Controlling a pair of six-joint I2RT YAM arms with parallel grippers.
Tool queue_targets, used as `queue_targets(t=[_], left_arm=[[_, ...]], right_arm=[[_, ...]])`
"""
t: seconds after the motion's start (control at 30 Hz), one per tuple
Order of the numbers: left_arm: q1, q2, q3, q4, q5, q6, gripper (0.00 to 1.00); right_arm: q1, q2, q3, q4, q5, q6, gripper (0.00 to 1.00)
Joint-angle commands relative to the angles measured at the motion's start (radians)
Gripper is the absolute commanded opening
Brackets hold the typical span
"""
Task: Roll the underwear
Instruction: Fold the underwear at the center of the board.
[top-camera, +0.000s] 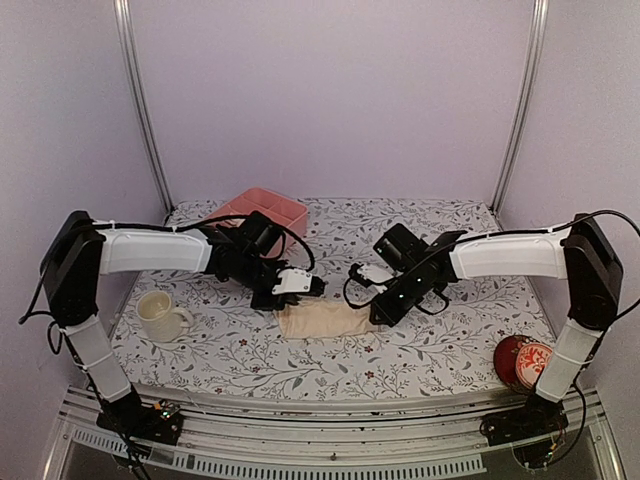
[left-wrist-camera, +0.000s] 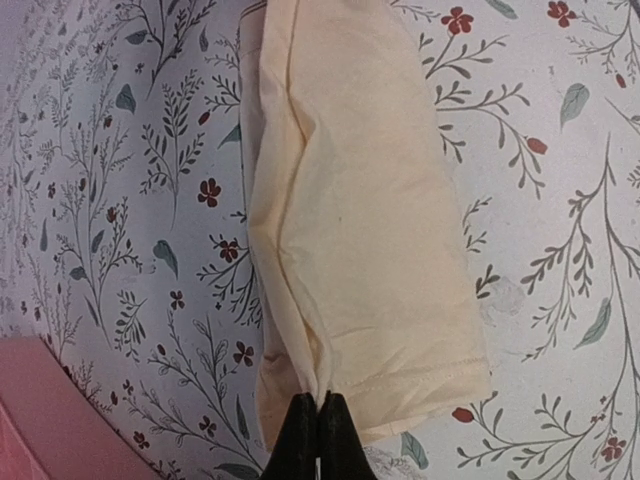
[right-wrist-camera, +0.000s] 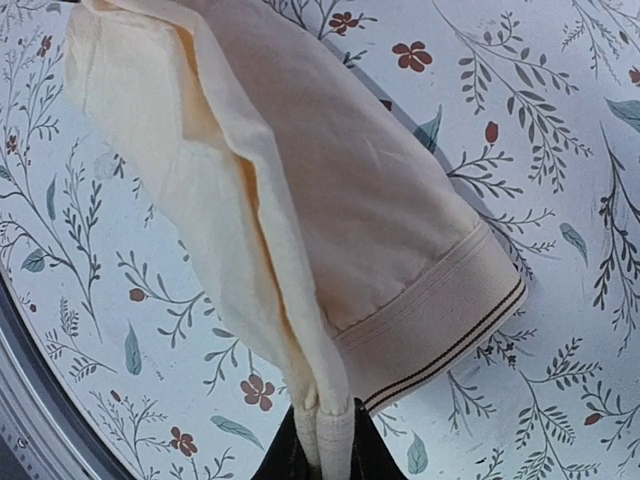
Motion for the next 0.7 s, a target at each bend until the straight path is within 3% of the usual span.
queue_targets(t=[0.0,0.2,0.67], left_arm=[[0.016,0.03,0.016,0.049,-0.043,-0.037,0.0],[0.018,0.078,0.028,0.077,-0.084,-0.051,0.0],[0.034,0.132,0.016,0.155,-0.165,-0.083,0.0]], right_arm=[[-0.012,0.059,0.052,-0.009,0.076,-0.008,0.12],[-0.017,0.122,0.125,0.004,0.178,0.004,0.25],[-0.019,0.19,0.121,0.094,0.39,0.009,0.38]])
